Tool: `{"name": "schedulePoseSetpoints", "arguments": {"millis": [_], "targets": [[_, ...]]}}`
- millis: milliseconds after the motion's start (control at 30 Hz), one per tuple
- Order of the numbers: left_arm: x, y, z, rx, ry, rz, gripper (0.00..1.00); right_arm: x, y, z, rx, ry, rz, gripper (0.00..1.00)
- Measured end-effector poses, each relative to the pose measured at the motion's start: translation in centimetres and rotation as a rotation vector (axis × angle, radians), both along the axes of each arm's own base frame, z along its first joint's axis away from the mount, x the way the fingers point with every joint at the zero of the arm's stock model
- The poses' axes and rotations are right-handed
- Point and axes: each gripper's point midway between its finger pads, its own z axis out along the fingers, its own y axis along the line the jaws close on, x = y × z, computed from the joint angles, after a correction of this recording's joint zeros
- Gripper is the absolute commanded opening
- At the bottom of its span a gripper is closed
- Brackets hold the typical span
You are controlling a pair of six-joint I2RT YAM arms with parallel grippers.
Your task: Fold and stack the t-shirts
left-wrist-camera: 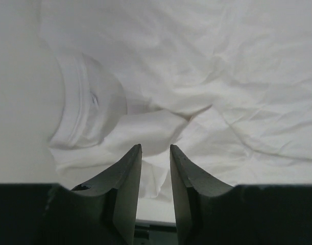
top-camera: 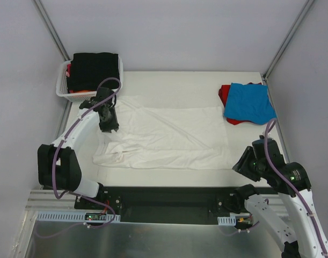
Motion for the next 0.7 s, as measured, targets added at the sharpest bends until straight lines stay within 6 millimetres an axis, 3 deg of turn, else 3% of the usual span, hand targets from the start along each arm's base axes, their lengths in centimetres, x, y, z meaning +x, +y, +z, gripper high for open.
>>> {"name": "schedulePoseSetpoints", "arguments": {"millis": [133, 233, 400, 567, 633, 700], "targets": [[-4.7, -0.5, -3.6, -0.044, 0.151, -0.018, 0.29, -0.1, 0.0, -0.4, -0.002, 0.011, -0.003, 0.41], [-6.6, -0.6, -3.9, -0.063, 0.185, -0.026, 0.29, -0.2, -0.1, -0.6, -0.005, 0.019, -0.003, 0.41], [-7.6, -0.8, -3.0, -0.084, 0.15, -0.039, 0.29, -0.1, 0.0, -0.7, -0.01, 0.031, -0.003, 0.41], [-8.3, -0.6, -3.8, -0.076, 0.187, -0.039, 0.29, 0.0, 0.0, -0.9, -0.016, 0.047, -0.002, 0.41], [-8.3, -0.6, -4.2, -0.071, 0.205, -0.039, 0.32, 0.0, 0.0, -0.9, -0.017, 0.049, -0.002, 0.41], [-8.4, -0.5, -4.7, -0.066, 0.229, -0.04, 0.41, 0.0, 0.0, -0.9, -0.017, 0.049, -0.002, 0.41]]}}
